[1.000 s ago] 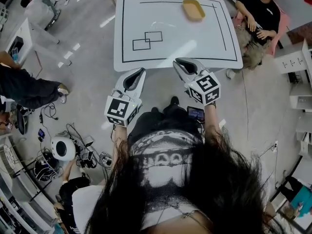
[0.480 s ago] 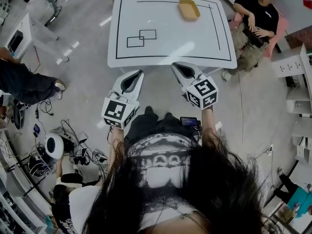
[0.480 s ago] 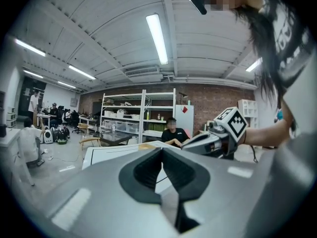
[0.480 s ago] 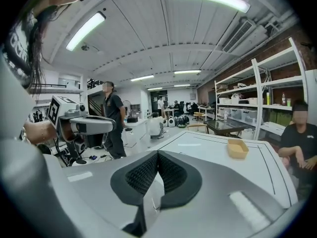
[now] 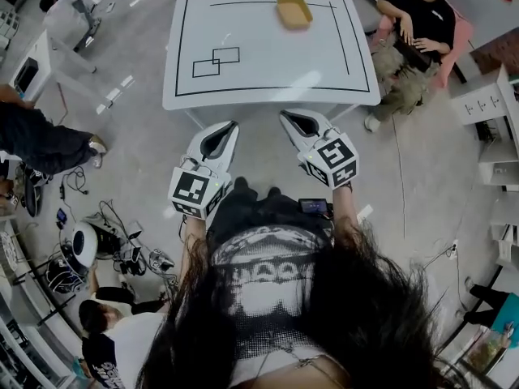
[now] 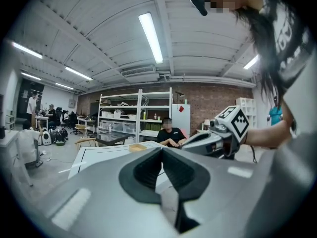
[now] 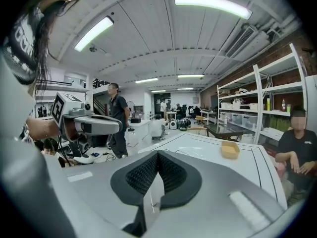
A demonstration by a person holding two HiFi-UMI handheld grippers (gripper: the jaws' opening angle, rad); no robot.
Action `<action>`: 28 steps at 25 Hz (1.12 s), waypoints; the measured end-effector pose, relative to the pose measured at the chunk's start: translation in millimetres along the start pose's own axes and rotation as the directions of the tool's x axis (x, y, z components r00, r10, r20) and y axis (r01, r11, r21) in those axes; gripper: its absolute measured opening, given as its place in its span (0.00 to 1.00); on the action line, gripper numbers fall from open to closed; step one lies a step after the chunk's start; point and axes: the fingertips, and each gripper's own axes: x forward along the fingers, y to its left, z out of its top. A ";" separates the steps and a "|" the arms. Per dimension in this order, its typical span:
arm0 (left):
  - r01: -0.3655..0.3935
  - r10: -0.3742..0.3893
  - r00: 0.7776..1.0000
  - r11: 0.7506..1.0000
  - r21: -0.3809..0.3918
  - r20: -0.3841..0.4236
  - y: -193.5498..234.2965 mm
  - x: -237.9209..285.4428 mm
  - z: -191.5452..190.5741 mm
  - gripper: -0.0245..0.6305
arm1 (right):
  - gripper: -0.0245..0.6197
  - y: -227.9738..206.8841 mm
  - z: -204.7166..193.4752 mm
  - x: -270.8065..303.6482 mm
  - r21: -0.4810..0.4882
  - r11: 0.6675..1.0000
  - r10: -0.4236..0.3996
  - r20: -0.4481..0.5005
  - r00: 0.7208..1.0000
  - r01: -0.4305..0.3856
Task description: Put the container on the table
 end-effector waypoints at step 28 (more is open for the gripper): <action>-0.032 0.032 0.999 0.998 0.060 0.006 -83.9 44.3 13.2 0.04 | 0.04 -28.8 -18.2 -60.2 -0.047 0.996 0.080 0.056 0.995 -0.078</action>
